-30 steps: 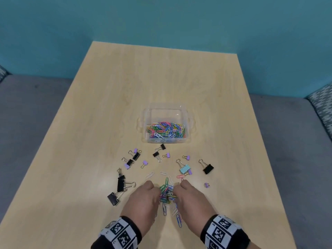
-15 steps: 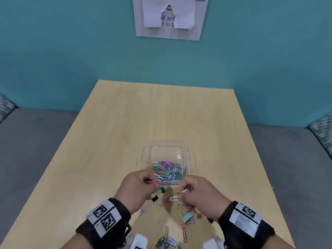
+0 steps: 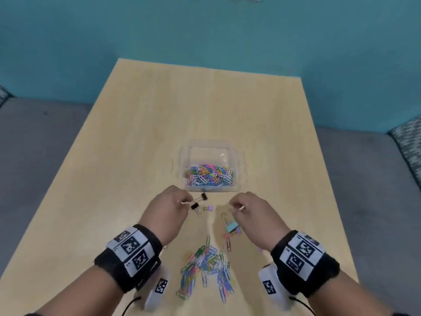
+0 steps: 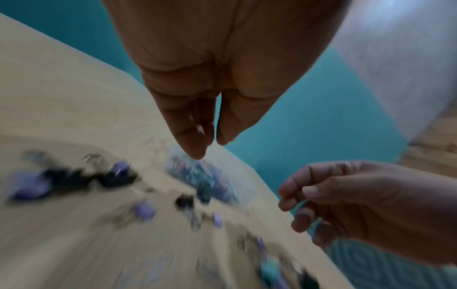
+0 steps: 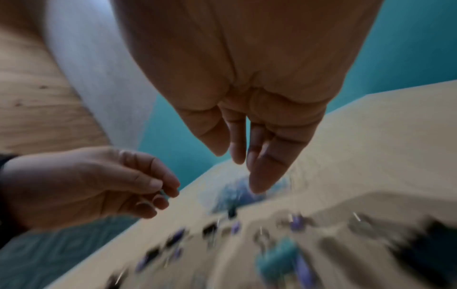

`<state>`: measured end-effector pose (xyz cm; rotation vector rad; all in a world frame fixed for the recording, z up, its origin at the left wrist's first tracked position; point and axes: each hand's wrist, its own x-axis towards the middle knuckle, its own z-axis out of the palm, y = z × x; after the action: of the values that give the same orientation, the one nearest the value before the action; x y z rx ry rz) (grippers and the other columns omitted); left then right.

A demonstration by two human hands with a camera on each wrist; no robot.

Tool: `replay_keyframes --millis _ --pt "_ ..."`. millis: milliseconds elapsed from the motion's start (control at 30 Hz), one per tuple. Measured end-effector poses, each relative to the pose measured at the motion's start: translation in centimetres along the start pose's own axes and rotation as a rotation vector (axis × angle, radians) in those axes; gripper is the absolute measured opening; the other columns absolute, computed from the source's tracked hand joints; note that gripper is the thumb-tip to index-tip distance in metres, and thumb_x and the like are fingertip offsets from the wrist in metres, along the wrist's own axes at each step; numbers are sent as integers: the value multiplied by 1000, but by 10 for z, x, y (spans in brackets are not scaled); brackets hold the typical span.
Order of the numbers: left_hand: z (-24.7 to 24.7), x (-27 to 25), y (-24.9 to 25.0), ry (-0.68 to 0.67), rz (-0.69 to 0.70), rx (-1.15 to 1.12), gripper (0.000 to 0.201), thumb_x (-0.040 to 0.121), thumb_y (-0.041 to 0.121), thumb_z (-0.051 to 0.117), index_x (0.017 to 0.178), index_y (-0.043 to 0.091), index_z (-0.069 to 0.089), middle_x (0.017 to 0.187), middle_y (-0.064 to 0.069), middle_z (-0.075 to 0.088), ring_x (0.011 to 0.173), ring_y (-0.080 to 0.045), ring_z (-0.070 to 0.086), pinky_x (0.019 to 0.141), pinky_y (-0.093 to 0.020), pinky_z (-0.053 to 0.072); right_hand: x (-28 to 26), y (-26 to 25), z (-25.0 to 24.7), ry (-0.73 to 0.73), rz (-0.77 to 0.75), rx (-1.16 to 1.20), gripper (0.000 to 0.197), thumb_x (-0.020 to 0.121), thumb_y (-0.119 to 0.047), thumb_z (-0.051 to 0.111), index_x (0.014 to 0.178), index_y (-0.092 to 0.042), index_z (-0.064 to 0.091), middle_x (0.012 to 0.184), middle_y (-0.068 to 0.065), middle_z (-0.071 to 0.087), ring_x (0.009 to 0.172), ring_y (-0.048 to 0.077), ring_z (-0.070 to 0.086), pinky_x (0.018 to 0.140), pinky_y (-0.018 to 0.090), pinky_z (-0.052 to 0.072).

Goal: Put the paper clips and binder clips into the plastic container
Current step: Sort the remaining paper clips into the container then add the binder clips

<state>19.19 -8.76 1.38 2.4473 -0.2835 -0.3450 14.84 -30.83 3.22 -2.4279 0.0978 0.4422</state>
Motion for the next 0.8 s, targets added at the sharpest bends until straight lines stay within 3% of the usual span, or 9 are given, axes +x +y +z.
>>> replay_keyframes --millis 67,167,300,400,467,567,700,800 --pt "28 -35 -6 -174 66 110 23 87 9 54 103 18 67 102 2 57 91 -19 58 80 -33 47 -32 6 30 -167 -40 -134 19 92 -17 46 103 -16 61 97 -1 54 85 19 55 74 33 45" --pt "61 -65 -7 -317 170 344 48 74 -4 52 115 20 54 109 0 48 93 -21 46 75 -35 47 -67 10 65 -199 -58 -318 15 91 -15 44 104 -16 52 104 2 47 92 22 48 73 30 38" --pt "74 -68 -4 -279 239 484 73 59 -3 52 129 16 42 115 -4 44 94 -26 42 70 -35 45 -74 14 86 -135 -47 -466 40 80 -12 54 120 -12 48 117 7 48 98 26 43 82 34 41" --pt "73 -68 -6 -246 241 571 73 55 5 60 126 11 45 115 -6 46 92 -27 45 67 -36 47 -73 17 94 -120 -51 -563 69 64 -9 63 131 -5 45 118 11 51 93 29 48 75 38 48" --pt "71 -71 -8 -273 229 590 72 54 9 64 124 11 47 114 -6 48 93 -26 46 68 -36 47 -76 15 95 -118 -55 -583 68 59 -9 65 126 -6 48 112 10 53 88 28 48 71 38 47" --pt "71 -78 -7 -279 229 590 59 52 5 61 111 13 55 105 -4 52 87 -24 47 66 -34 50 -79 13 93 -117 -58 -586 58 63 -10 62 120 -11 50 109 7 53 87 26 47 71 37 44" --pt "73 -76 -3 -274 197 552 71 53 -1 53 123 11 46 108 -4 49 88 -24 44 68 -34 49 -70 10 90 -89 -25 -580 82 68 -11 62 142 -8 28 127 10 45 103 29 44 83 39 42" --pt "76 -71 -1 -265 207 572 66 54 1 35 118 11 46 108 -5 48 89 -26 42 69 -35 45 -66 5 89 -102 -25 -616 81 72 -10 61 143 -7 21 131 12 38 109 29 39 89 39 39"
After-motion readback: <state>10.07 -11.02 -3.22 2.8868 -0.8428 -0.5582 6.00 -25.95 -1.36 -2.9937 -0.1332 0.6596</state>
